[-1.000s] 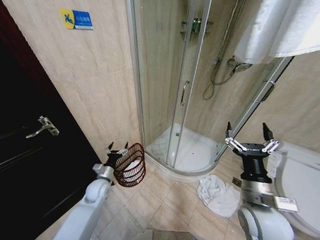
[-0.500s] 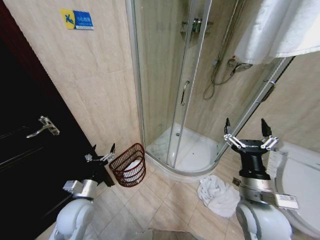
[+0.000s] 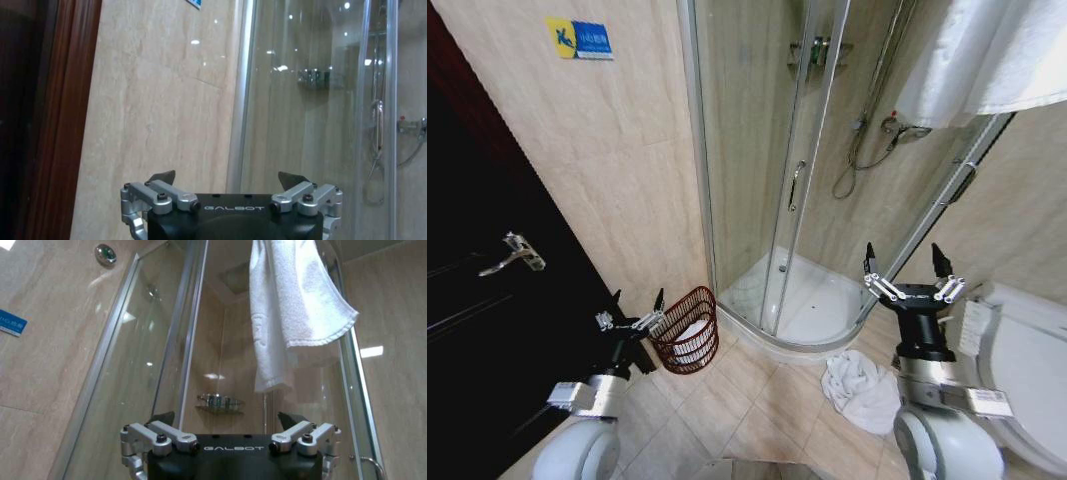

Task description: Discard the used towel into the hamper.

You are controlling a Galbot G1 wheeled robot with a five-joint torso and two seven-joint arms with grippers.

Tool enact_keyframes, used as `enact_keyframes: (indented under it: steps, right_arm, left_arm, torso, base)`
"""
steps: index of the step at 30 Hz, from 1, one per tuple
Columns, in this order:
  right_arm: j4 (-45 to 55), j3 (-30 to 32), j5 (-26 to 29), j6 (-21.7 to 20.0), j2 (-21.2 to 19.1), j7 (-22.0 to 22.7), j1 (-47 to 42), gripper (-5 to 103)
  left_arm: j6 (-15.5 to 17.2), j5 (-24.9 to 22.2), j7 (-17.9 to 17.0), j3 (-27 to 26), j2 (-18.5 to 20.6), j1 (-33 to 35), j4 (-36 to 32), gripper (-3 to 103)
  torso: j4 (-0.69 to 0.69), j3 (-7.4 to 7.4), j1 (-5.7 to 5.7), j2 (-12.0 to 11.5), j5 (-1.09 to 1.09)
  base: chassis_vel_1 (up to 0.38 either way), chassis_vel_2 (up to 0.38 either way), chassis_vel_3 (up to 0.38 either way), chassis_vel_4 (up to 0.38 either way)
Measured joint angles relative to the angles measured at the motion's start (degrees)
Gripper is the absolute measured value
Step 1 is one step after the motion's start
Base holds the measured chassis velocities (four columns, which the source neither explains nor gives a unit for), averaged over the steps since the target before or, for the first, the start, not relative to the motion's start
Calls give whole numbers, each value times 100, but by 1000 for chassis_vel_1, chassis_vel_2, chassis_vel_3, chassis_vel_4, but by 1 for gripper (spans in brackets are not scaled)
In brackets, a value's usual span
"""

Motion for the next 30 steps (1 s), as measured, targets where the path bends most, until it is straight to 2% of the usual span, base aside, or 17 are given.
enact_keyframes:
  steps: [12, 20, 25, 29, 30]
  right_arm:
    - [-3, 111, 46, -30, -17, -51, -62, 100]
    - [-5, 358, 196, 202, -92, -19, -78, 100]
    - [-8, 732, 449, 219, -227, 25, -204, 100]
    - [-8, 1221, 889, 218, -447, 20, -242, 100]
    - [-8, 1524, 1112, 217, -572, 2, -272, 100]
  left_arm:
    - [-41, -159, -233, 162, 180, -77, 139, 100]
    - [-37, -154, -236, 164, 182, -77, 150, 100]
    - [-35, -154, -237, 164, 183, -79, 154, 100]
    - [-34, -154, -238, 163, 183, -81, 158, 100]
    - [-34, -154, -238, 162, 183, -81, 158, 100]
  torso:
    - [0, 0, 0, 0, 0]
    - [0, 0, 0, 0, 0]
    - [0, 0, 0, 0, 1]
    - [0, 0, 0, 0, 1]
    - [0, 0, 0, 0, 1]
  base:
    - [0, 0, 0, 0]
    - [0, 0, 0, 0]
    - [0, 0, 0, 0]
    - [0, 0, 0, 0]
    - [0, 0, 0, 0]
